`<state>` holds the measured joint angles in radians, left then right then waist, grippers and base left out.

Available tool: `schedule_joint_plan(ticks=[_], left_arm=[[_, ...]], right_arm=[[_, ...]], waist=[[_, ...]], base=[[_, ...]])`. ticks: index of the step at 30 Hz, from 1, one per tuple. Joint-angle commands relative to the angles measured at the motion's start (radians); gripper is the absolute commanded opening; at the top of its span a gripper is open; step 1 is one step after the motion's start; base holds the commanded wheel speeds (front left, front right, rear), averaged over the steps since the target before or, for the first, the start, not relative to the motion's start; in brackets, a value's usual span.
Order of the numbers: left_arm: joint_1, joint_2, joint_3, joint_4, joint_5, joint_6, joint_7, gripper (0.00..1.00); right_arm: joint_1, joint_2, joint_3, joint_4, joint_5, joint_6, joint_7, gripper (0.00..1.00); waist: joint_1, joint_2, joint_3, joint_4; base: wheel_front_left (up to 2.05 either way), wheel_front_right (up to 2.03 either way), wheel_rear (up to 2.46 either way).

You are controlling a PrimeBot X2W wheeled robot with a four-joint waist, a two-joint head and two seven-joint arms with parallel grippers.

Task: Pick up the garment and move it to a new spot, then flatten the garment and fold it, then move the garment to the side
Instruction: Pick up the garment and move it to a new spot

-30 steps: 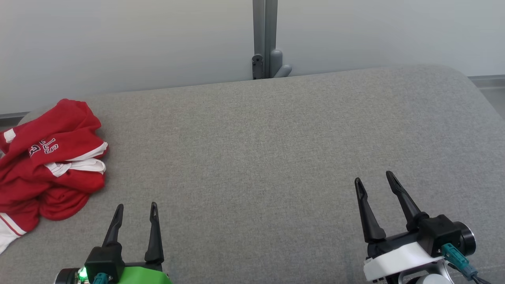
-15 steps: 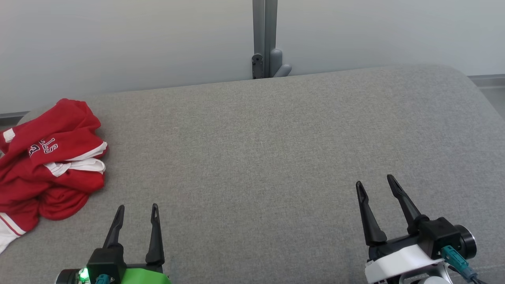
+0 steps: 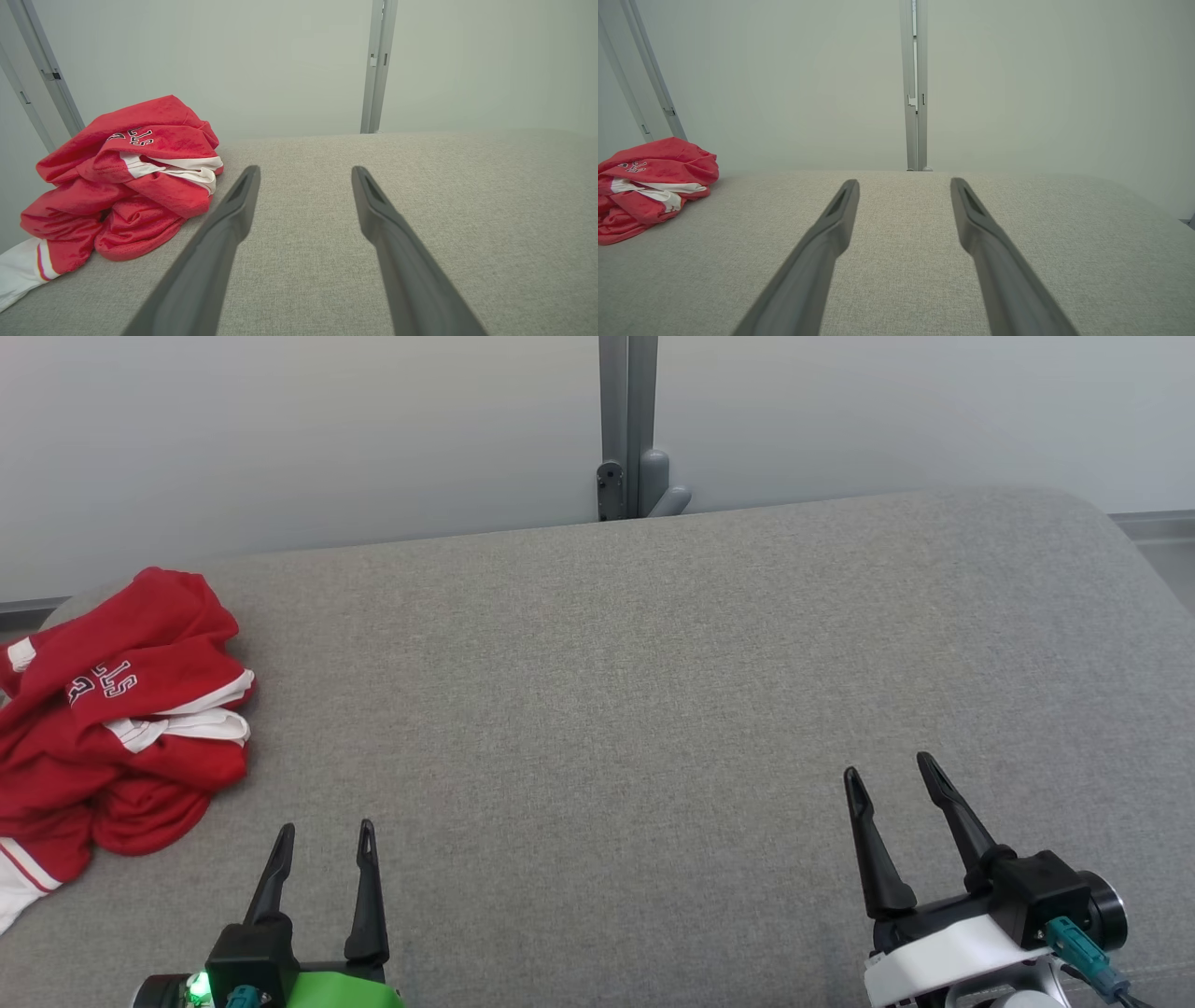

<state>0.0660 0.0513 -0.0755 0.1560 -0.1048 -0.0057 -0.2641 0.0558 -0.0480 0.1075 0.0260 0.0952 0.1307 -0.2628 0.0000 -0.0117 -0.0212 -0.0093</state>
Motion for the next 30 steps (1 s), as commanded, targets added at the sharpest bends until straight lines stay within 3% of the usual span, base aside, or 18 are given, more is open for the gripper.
schedule_joint_plan(ticks=[1,11,16,30], left_arm=[[0.0,-0.001,0.003,0.002,0.004,-0.003,-0.001,1.0],[-0.007,-0.001,0.003,0.006,-0.001,-0.004,-0.001,1.0],[-0.02,0.0,0.001,0.008,-0.007,0.0,-0.001,1.0],[-0.025,0.0,0.023,0.005,-0.016,-0.006,-0.001,1.0]], right_arm=[[-0.004,-0.004,-0.003,0.002,0.004,0.0,-0.003,1.0],[-0.001,-0.004,-0.01,-0.002,0.003,0.0,-0.003,1.0],[0.005,-0.004,-0.015,-0.001,0.008,0.0,-0.003,1.0],[0.013,-0.004,-0.008,-0.001,0.025,0.0,-0.003,1.0]], waist=[[0.0,0.0117,0.0,0.0],[0.0,0.0117,0.003,0.011],[0.0,0.0117,0.003,0.05],[0.0,0.0117,-0.007,0.329]], base=[[0.0,0.0,0.0],[0.0,0.0,0.0],[0.0,0.0,0.0],[0.0,0.0,0.0]])
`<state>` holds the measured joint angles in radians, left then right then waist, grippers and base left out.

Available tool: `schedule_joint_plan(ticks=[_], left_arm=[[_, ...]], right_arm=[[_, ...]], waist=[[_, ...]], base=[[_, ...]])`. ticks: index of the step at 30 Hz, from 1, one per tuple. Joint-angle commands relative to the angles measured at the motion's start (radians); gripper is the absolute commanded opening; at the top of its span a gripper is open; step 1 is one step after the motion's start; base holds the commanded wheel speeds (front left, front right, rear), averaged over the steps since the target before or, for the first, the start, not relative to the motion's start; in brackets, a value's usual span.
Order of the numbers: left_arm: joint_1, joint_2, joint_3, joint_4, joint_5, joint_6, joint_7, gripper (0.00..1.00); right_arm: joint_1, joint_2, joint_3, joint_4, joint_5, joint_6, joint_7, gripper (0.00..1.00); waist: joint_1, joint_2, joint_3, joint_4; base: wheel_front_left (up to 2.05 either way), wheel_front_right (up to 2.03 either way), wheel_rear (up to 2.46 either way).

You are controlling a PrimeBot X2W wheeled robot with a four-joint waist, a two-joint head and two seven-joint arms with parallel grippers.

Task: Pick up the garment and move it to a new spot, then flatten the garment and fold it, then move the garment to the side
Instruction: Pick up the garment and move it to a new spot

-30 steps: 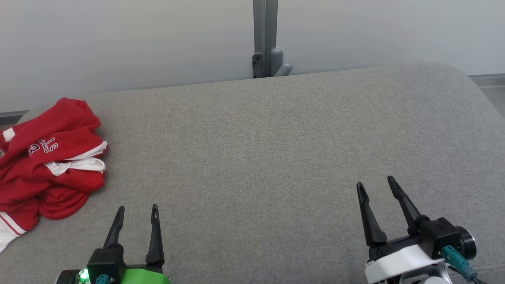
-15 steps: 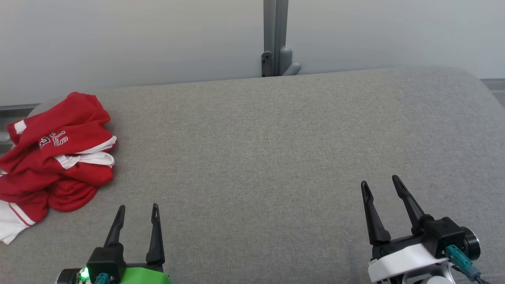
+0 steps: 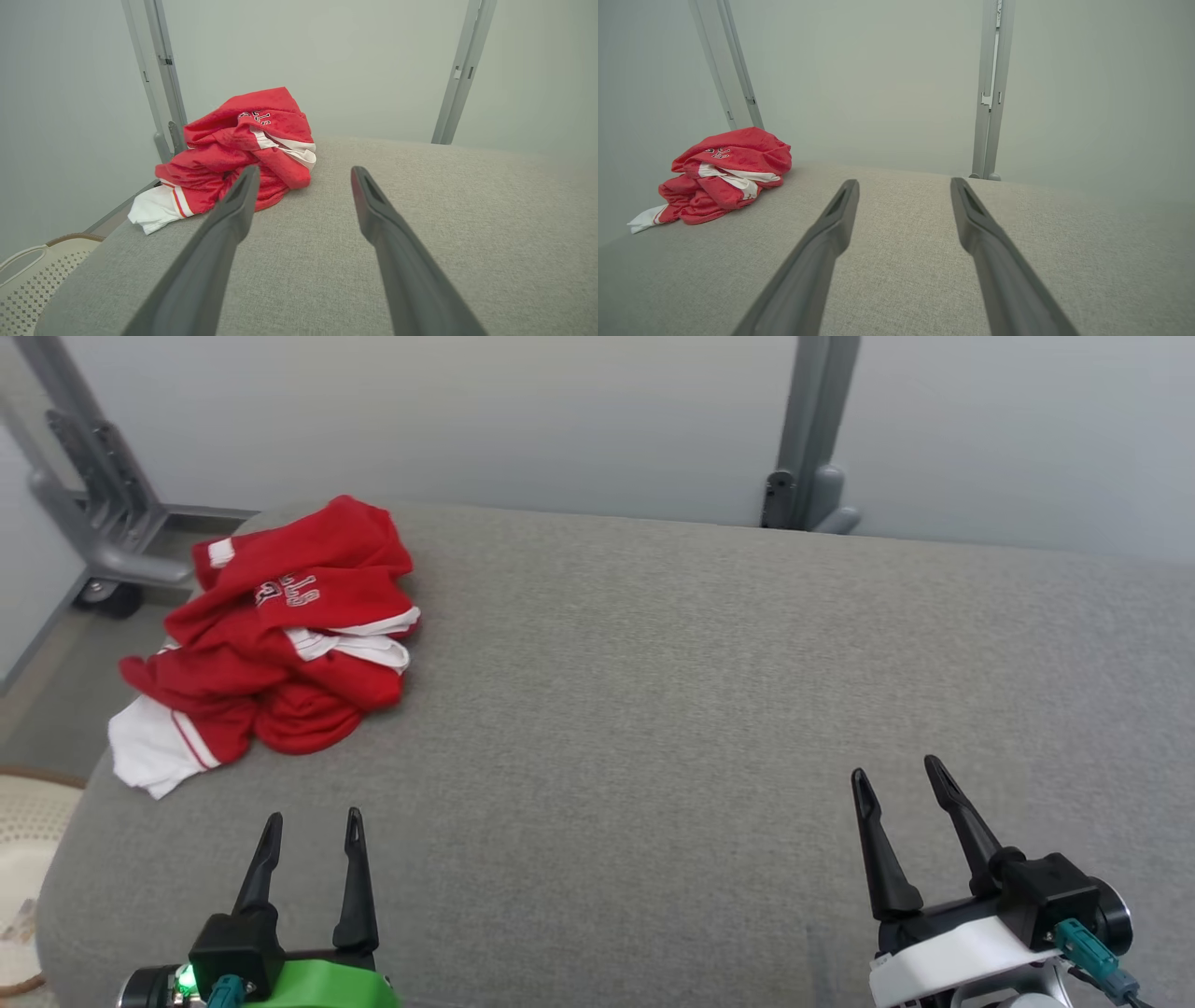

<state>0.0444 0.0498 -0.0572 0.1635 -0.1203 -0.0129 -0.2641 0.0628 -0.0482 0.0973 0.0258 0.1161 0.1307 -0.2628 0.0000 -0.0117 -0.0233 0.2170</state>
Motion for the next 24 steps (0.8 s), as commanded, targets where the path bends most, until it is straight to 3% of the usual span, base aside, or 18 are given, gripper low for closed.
schedule_joint_plan(ticks=[1,11,24], left_arm=[[-0.002,0.002,0.004,-0.002,0.001,-0.001,-0.001,1.0],[0.023,0.001,0.034,-0.007,0.009,-0.008,-0.001,1.0],[0.008,0.002,0.048,-0.018,0.011,-0.013,-0.001,1.0]], right_arm=[[0.008,-0.004,0.001,-0.002,0.006,0.0,-0.003,1.0],[0.009,-0.004,0.016,0.002,0.022,0.0,-0.003,1.0],[0.009,-0.004,0.022,0.001,0.016,0.0,-0.003,1.0]], waist=[[0.0,0.0117,-0.005,0.125],[0.0,0.0117,-0.005,0.255],[0.0,0.0117,0.01,0.241]], base=[[0.0,0.0,0.0],[0.0,0.0,0.0],[0.0,0.0,0.0]])
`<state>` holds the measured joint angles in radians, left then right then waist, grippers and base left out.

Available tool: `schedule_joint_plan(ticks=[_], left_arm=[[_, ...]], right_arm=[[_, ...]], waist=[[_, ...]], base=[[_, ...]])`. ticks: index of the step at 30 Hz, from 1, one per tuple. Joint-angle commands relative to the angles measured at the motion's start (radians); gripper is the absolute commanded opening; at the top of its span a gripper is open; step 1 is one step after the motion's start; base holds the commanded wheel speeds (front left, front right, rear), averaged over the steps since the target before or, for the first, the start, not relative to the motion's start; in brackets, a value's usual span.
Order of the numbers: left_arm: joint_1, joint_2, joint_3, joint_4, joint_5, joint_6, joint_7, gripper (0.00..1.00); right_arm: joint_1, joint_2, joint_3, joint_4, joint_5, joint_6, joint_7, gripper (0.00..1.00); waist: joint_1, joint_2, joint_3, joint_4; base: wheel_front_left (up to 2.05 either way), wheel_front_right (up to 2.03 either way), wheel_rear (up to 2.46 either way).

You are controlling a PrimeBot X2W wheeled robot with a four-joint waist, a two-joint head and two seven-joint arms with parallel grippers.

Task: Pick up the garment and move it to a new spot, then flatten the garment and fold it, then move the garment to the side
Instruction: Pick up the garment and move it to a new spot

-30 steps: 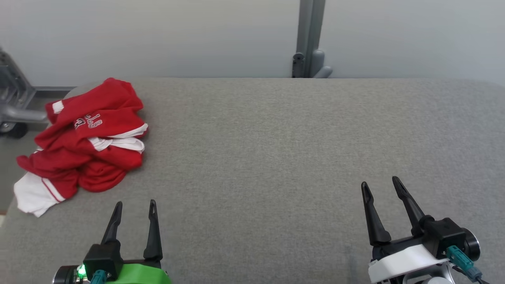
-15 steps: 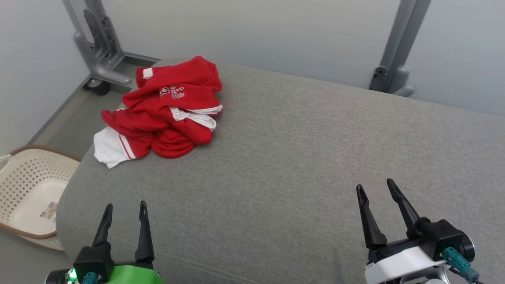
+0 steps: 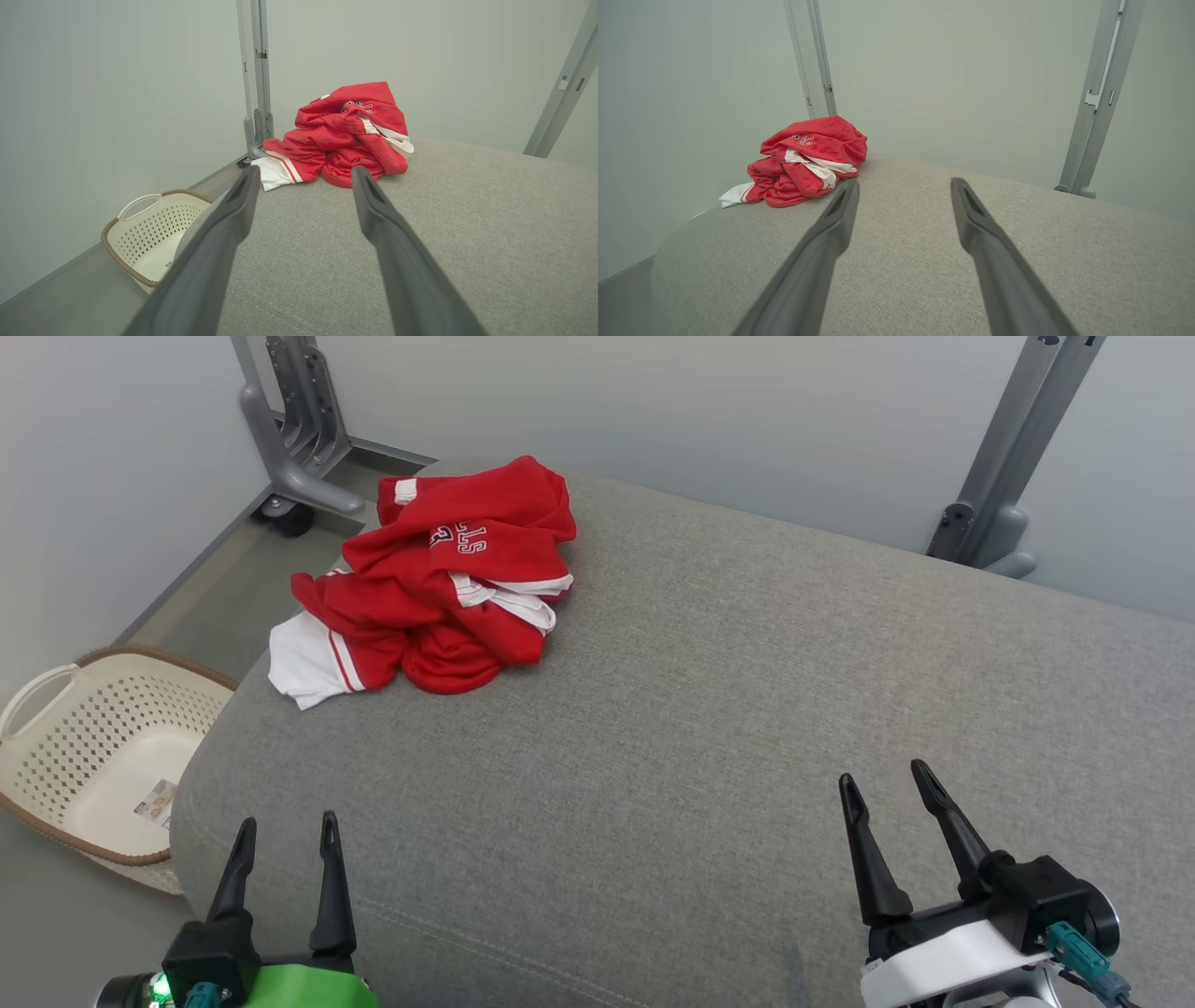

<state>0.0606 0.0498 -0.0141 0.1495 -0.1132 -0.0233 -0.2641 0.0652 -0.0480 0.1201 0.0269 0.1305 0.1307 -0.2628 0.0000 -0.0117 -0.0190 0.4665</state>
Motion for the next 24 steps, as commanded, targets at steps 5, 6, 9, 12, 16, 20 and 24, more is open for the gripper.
schedule_joint_plan(ticks=[5,6,9,12,16,20,24], left_arm=[[-0.076,0.037,0.027,-0.021,-0.001,-0.027,-0.001,1.0],[-0.097,0.047,0.027,-0.025,0.004,-0.03,-0.001,1.0],[-0.19,0.104,0.031,-0.023,0.012,-0.051,0.023,1.0],[-0.307,0.17,0.036,-0.028,0.006,-0.071,0.086,1.0],[-0.47,0.261,0.033,-0.006,-0.021,-0.092,0.191,1.0],[-0.61,0.347,0.009,0.063,-0.059,-0.103,0.298,1.0],[-0.726,0.425,-0.04,0.153,-0.104,-0.107,0.383,1.0]], right_arm=[[-0.002,-0.004,-0.004,-0.008,-0.011,0.0,-0.003,1.0],[-0.007,-0.004,-0.005,-0.009,-0.013,0.0,-0.003,1.0],[-0.018,-0.004,-0.006,-0.014,-0.027,0.0,-0.003,1.0],[-0.031,-0.004,-0.002,-0.015,-0.041,0.0,-0.003,1.0],[-0.052,-0.004,0.001,-0.016,-0.055,0.0,-0.003,1.0],[-0.076,-0.004,0.003,-0.019,-0.071,0.0,-0.003,1.0],[-0.102,-0.004,-0.001,-0.024,-0.093,0.0,-0.003,1.0]], waist=[[0.0,0.0117,0.032,-0.035],[0.0,0.0117,0.041,-0.041],[0.0,0.0117,0.07,-0.063],[0.0,0.0117,0.103,-0.091],[0.0,0.0117,0.148,-0.136],[0.0,0.0117,0.202,-0.187],[0.0,0.0117,0.266,-0.237]], base=[[0.0,0.0,0.0],[0.0,0.0,0.0],[0.0,0.0,0.0],[0.0,0.0,0.0],[0.0,0.0,0.0],[0.0,0.0,0.0],[0.0,0.0,0.0]])
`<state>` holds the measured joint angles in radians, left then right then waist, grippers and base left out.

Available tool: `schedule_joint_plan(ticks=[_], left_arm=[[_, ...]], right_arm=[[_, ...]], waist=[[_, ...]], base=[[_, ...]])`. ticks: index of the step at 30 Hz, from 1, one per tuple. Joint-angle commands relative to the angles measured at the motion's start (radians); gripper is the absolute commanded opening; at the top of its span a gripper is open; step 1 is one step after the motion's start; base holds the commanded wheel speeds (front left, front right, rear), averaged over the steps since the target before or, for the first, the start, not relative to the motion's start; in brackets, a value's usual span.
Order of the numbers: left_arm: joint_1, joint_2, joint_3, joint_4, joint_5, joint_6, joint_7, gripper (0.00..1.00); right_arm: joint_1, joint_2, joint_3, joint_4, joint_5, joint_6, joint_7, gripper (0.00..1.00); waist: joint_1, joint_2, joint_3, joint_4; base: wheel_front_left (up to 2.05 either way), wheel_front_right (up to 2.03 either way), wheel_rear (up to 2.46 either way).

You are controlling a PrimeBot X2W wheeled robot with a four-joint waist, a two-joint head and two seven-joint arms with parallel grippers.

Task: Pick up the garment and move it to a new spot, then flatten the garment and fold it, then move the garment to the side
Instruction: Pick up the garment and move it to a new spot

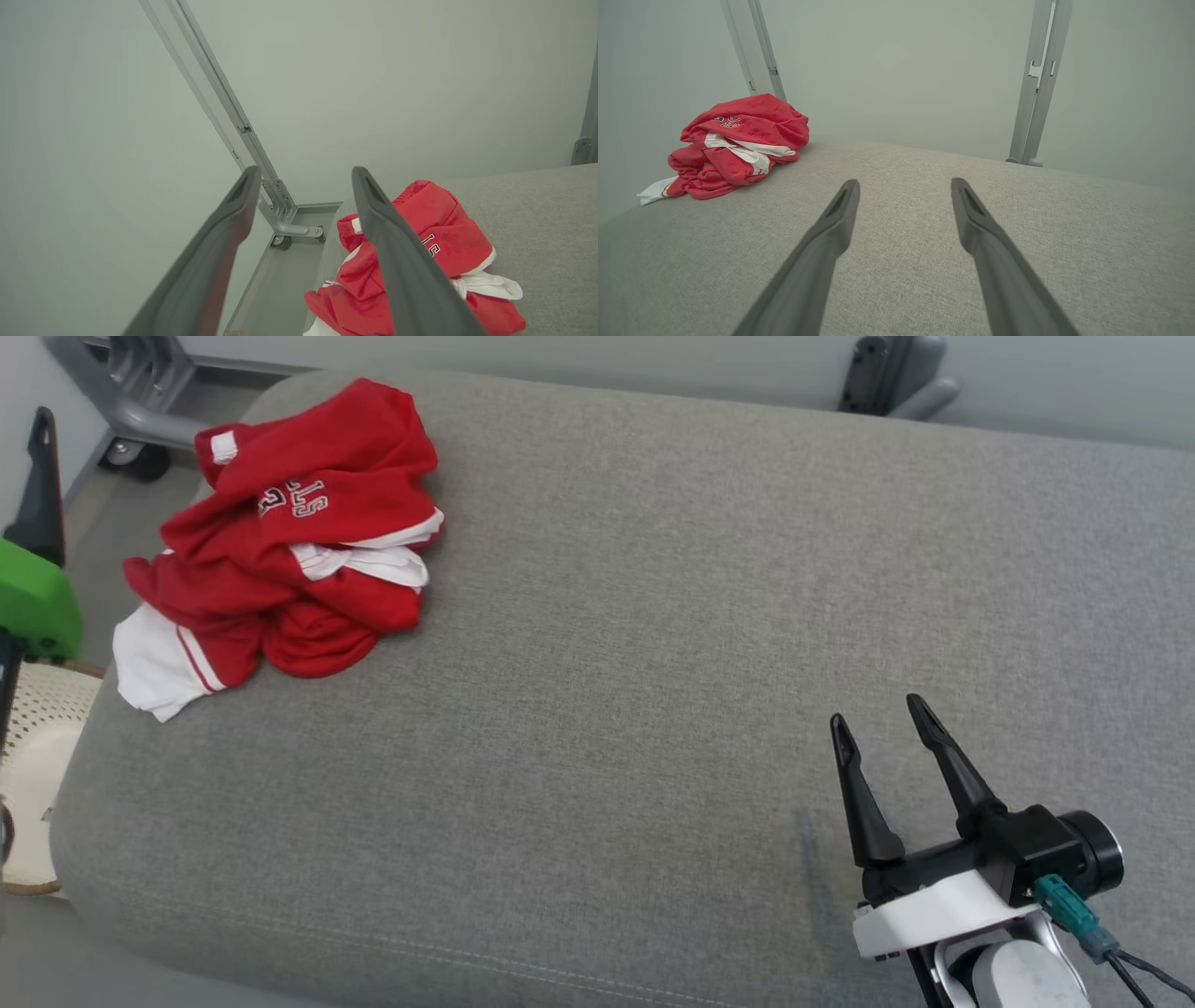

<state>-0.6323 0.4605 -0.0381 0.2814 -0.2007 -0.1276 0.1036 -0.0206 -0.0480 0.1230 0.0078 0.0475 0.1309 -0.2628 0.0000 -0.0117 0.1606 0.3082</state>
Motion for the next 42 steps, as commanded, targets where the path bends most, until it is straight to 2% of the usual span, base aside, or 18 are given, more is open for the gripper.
schedule_joint_plan(ticks=[1,8,12,18,27,28,29,30,31,42], left_arm=[[-0.056,0.03,-0.033,0.043,-0.036,-0.003,0.036,1.0],[-0.164,0.118,-0.158,0.159,-0.142,-0.001,0.116,1.0],[-0.215,0.148,-0.199,0.24,-0.191,-0.001,0.135,1.0],[-0.258,0.17,-0.207,0.355,-0.255,-0.001,0.159,1.0],[-0.285,0.205,-0.214,0.454,-0.289,-0.001,0.176,1.0],[-0.287,0.204,-0.217,0.459,-0.294,-0.001,0.18,0.82],[-0.29,0.202,-0.221,0.463,-0.302,-0.001,0.182,0.48],[-0.291,0.2,-0.226,0.464,-0.308,-0.001,0.178,0.09],[-0.292,0.199,-0.23,0.465,-0.313,-0.001,0.174,0.0],[-0.324,0.231,-0.297,0.44,-0.338,-0.001,0.109,0.0]], right_arm=[[-0.023,-0.004,-0.004,-0.007,-0.016,0.0,-0.003,1.0],[-0.059,-0.004,-0.003,-0.018,-0.04,0.0,-0.003,1.0],[-0.077,-0.004,-0.008,-0.027,-0.053,0.0,-0.003,1.0],[-0.087,-0.004,-0.011,-0.045,-0.063,0.0,-0.003,1.0],[-0.103,-0.004,-0.01,-0.06,-0.061,0.0,-0.003,1.0],[-0.104,-0.004,-0.011,-0.06,-0.06,0.0,-0.003,1.0],[-0.105,-0.004,-0.011,-0.059,-0.059,0.0,-0.003,1.0],[-0.105,-0.004,-0.011,-0.057,-0.057,0.0,-0.003,1.0],[-0.107,-0.004,-0.011,-0.055,-0.055,0.0,-0.003,1.0],[-0.107,-0.004,-0.005,-0.029,-0.034,0.0,-0.003,1.0]], waist=[[0.0,0.0117,0.104,-0.091],[0.0,0.0117,0.198,-0.153],[0.0,0.0117,0.252,-0.185],[0.0,0.0117,0.312,-0.22],[0.0,0.0117,0.361,-0.24],[0.0,0.0117,0.363,-0.24],[0.0,0.0117,0.364,-0.24],[0.0,0.0117,0.364,-0.239],[0.0,0.0117,0.363,-0.238],[0.0,0.0117,0.28,-0.227]], base=[[0.0,0.0,0.0],[0.0,0.0,0.0],[0.0,0.0,0.0],[0.0,0.0,0.0],[0.0,0.0,0.0],[0.0,0.0,0.0],[0.0,0.0,0.0],[0.0,0.0,0.0],[0.0,0.0,0.0],[0.0,0.0,0.0]])
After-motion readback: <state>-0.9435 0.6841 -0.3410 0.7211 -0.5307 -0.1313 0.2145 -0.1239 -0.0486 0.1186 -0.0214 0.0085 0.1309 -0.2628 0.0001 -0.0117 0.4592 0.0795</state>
